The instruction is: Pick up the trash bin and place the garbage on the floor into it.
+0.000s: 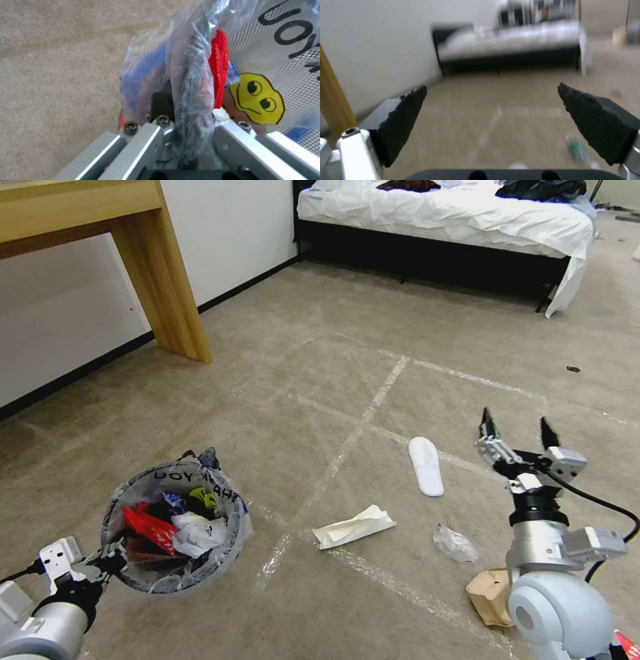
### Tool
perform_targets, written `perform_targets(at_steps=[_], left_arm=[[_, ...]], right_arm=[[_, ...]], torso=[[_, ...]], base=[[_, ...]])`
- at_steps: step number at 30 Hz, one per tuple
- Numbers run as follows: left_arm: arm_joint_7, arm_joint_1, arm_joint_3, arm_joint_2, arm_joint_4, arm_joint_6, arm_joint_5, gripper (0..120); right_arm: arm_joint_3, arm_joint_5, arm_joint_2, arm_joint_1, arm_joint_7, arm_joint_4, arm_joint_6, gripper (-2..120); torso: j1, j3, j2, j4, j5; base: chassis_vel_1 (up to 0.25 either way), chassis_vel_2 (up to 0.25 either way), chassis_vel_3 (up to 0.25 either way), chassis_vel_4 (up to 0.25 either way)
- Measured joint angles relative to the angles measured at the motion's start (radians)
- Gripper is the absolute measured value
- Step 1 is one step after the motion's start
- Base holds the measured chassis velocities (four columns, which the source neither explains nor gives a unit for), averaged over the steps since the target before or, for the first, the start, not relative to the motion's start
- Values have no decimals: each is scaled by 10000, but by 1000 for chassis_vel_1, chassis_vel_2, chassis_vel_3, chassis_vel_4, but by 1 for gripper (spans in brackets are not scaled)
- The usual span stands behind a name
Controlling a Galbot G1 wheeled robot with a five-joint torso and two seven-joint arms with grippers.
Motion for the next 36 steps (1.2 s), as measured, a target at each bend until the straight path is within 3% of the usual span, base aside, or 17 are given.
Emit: perform_targets(at_steps=[2,3,5,10,12,13,14,18,23,24,25,26,28,31,33,36], left_arm=[[1,9,-3,-34,8,0,2,1],[1,9,-3,-34,8,0,2,1],[13,14,4,-83,17,-4,22,1],[25,12,7,-103,23,-16,34,1],[29,-29,-3,-70,87,-24,30,1],[29,-29,-3,-70,87,-24,30,1],[38,-41,-10,-21,149,-37,28,1],[60,-26,-31,4,204,-52,27,1],[69,-44,-63,127,271,-73,-6,1],[73,-50,-63,141,289,-76,-12,1],[73,-50,-63,141,289,-76,-12,1],[88,-49,-57,124,311,-89,-10,1],[135,-35,-30,80,353,-122,8,1],[148,-33,-16,59,383,-136,31,1],[159,-41,12,2,437,-180,113,1],[184,-44,31,-61,457,-202,159,1]], right_arm=[[-427,1150,-964,261,948,82,-1868,100],[-427,1150,-964,261,948,82,-1868,100],[-751,1940,-1413,528,1452,-62,-2886,100],[-1005,3142,-1773,821,1986,-280,-3981,100],[-1075,4632,-1788,1039,2904,-319,-4810,100],[-1075,4632,-1788,1039,2904,-319,-4810,100],[-1116,5464,-1721,1095,3396,-449,-5160,100],[-1232,5735,-1663,1129,3602,-811,-5254,100],[-1493,4507,-1862,1206,2626,-1746,-4995,100],[-1637,3413,-2220,1260,1520,-2023,-4531,100],[-1637,3413,-2220,1260,1520,-2023,-4531,100],[-1973,2053,-2727,1322,283,-2458,-3770,100],[-2585,329,-3364,1444,-1086,-3158,-2732,100],[-2960,-336,-3726,1517,-1667,-3495,-2318,100],[-3719,-1759,-4567,1715,-2932,-4125,-1734,100],[-4265,-2681,-5097,1921,-3713,-4483,-1712,100]], torso=[[0,0,0,0,-1],[0,0,0,0,-1],[-1,0,0,2,-1],[0,1,0,1,0],[0,0,0,1,-2],[0,0,0,1,-2],[1,0,0,1,-2],[0,0,0,0,-2],[0,0,0,-1,2],[0,0,0,0,-3],[0,0,0,0,-3],[1,0,0,1,-1],[0,0,0,0,0],[0,1,-1,0,5],[0,0,0,1,-2],[1,0,0,-1,0]], base=[[0,0,0,0],[0,0,0,0],[0,0,0,0],[0,0,0,0],[0,0,0,0],[0,0,0,0],[0,0,0,0],[0,0,0,0],[0,0,0,0],[0,0,0,0],[0,0,0,0],[0,0,0,0],[0,0,0,0],[0,0,0,0],[0,0,0,0],[0,0,0,0]])
